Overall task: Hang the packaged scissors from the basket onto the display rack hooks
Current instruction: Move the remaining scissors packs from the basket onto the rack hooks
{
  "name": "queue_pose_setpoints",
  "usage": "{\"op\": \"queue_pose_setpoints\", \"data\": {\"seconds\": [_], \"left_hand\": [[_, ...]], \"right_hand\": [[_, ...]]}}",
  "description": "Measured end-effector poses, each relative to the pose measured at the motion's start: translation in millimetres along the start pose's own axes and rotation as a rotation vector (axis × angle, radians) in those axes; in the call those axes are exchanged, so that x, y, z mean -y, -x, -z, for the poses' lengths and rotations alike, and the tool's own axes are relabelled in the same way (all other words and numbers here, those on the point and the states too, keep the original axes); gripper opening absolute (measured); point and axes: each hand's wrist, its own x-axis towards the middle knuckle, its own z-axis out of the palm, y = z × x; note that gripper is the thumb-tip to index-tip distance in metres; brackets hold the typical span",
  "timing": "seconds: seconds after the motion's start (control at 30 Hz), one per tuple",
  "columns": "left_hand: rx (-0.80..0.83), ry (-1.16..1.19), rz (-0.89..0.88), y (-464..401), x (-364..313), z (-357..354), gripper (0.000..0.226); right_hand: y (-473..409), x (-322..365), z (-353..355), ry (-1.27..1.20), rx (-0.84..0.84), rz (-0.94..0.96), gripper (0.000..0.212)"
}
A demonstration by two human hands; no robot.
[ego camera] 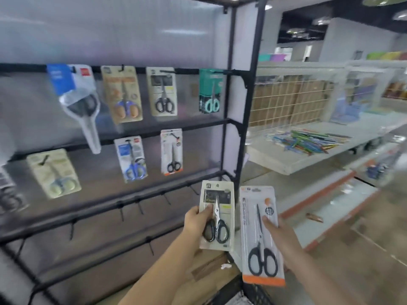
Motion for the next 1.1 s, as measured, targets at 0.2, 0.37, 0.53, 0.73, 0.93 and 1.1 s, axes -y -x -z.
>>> {"op": "queue_pose_setpoints", "data": {"seconds": [0.2,0.37,0.53,0.73,0.93,1.1], "left_hand": [[-0.161,0.076,-0.021,27,8,46,0.018],[-0.256,0.130,-0.102,36,-19,76,0.016],[-0.301,0.160,-0.126,25,-41,102,0.011],[-0.314,0.147,-0.130,-12,-55,123,0.015],[-0.297,0.130,-0.110,-65,-72,145,0.013],[-0.273,0.123,-0.081,-102,-82,159,0.013]], "right_hand": [[3,14,-37,0.065,0.119,0.091,0.025],[-9,46,-75,0.094,0.176,0.146,0.033],[-24,66,-115,0.075,0.215,0.138,0.037],[-45,76,-155,0.063,0.229,0.117,0.024],[-77,82,-189,0.045,0.199,0.133,0.019],[-104,92,-211,-0.014,0.166,0.094,0.023]]}}
